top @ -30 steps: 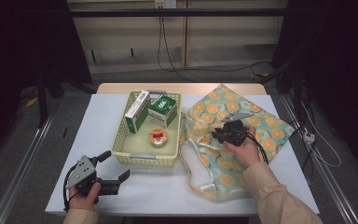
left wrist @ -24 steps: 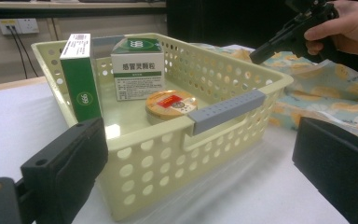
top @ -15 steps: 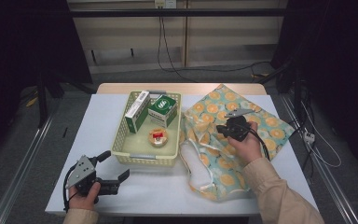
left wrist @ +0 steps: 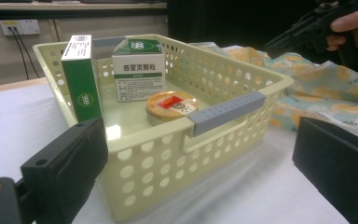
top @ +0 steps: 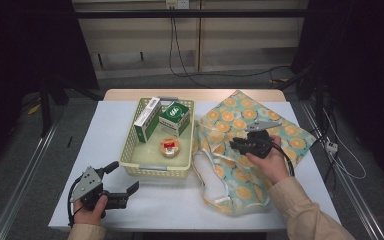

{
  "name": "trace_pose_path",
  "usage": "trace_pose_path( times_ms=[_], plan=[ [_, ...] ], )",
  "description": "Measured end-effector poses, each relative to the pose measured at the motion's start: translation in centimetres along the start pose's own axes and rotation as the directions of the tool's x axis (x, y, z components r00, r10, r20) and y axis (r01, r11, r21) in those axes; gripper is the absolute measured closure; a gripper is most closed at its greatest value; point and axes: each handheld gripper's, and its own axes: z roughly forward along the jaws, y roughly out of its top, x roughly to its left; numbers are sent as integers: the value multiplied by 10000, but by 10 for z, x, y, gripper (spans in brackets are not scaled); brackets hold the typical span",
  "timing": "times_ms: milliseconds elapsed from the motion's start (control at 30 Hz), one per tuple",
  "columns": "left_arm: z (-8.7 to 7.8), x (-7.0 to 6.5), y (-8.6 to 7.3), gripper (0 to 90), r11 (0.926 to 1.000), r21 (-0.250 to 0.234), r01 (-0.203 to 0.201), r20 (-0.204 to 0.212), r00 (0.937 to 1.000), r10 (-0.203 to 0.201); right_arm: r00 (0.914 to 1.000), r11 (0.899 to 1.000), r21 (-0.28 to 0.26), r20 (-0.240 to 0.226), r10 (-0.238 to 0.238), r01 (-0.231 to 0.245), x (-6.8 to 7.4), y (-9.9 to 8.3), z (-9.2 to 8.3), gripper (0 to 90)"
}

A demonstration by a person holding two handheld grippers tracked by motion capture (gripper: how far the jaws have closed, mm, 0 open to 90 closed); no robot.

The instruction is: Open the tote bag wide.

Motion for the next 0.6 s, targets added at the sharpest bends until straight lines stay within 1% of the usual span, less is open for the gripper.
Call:
trace_pose_path(
  times_ms=[67, 100, 167, 200, 233, 267, 300, 367, 400, 433, 467, 533, 600],
  plan=[
    [0, -1, 0, 28, 10000, 25, -44, 43, 10000, 44, 9992, 9995, 29, -226, -323, 324, 12, -1, 1, 670],
    [0, -1, 0, 28, 10000, 40, -56, 61, 10000, 55, 9983, 9989, 132, -372, -455, 460, 17, -1, 3, 649],
    [1, -2, 0, 28, 10000, 50, -59, 90, 9999, 58, 9951, 9956, 340, -500, -859, 876, 27, -4, 8, 604],
    [1, -2, 0, 28, 9999, 64, -81, 97, 9999, 80, 9929, 9926, 537, -536, -1057, 1086, 31, -5, 12, 570],
    [1, -2, 0, 28, 10000, 46, -21, 84, 10000, 21, 9901, 9876, 807, -514, -1305, 1343, 34, -8, 16, 549],
    [1, -2, 0, 28, 10000, 37, -6, 88, 10000, 5, 9866, 9810, 1070, -368, -1588, 1619, 36, -11, 20, 548],
    [1, -2, 0, 28, 10000, 25, -3, 92, 10000, 3, 9852, 9772, 1252, -244, -1697, 1714, 35, -15, 24, 548],
    [0, -1, 0, 28, 10000, 28, 15, 92, 10000, -15, 9842, 9702, 1663, -112, -1769, 1763, 33, -22, 32, 548],
    [1, -1, -1, 28, 10000, 29, 30, 85, 10000, -30, 9835, 9671, 1840, 92, -1804, 1757, 31, -25, 35, 550],
    [1, -1, -1, 28, 10000, 28, 42, 99, 9999, -43, 9849, 9688, 1839, 178, -1722, 1661, 28, -27, 37, 560],
    [1, -1, -1, 28, 10000, 35, 37, 106, 9999, -37, 9890, 9761, 1660, 220, -1462, 1406, 25, -28, 37, 601],
    [1, -1, -1, 28, 10000, 62, 20, 113, 9999, -21, 9880, 9769, 1653, 516, -1455, 1352, 20, -28, 37, 682],
    [1, -1, -1, 28, 10000, 66, 10, 107, 9999, -11, 9919, 9815, 1570, 467, -1184, 1098, 16, -29, 38, 747]
  ],
)
